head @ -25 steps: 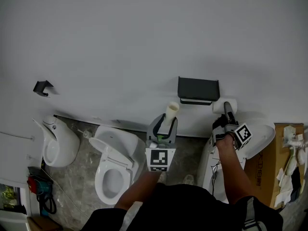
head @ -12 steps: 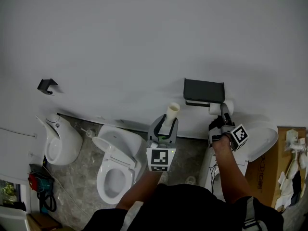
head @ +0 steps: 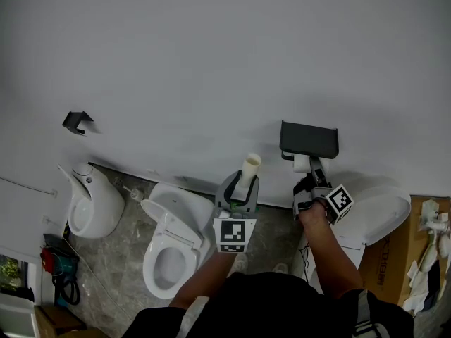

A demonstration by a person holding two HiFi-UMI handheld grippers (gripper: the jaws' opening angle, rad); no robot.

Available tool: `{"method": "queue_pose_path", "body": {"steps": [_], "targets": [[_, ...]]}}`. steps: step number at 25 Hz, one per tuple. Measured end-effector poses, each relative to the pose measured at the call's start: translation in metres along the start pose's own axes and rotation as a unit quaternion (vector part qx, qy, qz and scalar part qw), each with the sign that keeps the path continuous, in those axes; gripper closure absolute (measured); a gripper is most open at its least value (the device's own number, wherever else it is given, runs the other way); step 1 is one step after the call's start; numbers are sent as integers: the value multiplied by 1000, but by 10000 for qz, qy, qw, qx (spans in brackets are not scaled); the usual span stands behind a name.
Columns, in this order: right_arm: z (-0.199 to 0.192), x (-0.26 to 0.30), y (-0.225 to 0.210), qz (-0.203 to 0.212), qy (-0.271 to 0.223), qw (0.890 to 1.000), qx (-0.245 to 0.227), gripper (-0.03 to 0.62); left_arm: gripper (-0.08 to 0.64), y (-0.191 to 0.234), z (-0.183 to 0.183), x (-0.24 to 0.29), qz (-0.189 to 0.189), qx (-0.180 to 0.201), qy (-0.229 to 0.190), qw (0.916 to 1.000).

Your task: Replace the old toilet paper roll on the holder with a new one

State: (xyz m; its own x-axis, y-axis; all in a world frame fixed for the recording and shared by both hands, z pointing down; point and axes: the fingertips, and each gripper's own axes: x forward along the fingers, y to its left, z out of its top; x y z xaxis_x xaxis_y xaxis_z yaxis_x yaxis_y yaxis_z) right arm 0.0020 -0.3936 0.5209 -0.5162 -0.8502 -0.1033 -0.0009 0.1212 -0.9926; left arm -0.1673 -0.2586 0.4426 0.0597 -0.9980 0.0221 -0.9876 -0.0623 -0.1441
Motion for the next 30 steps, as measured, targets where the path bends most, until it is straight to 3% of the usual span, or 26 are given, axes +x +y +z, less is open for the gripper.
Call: {"method": "queue_pose_path", "body": {"steps": [11,30], "targets": [[-16,3,-2,125,-71,9999,6,307,405,15,-7,-7,86,10,98,9999],[-12,-35,-3,-64,-18,9992,-382,275,405,1,-6,5,-287,-54,96,9995]]}}
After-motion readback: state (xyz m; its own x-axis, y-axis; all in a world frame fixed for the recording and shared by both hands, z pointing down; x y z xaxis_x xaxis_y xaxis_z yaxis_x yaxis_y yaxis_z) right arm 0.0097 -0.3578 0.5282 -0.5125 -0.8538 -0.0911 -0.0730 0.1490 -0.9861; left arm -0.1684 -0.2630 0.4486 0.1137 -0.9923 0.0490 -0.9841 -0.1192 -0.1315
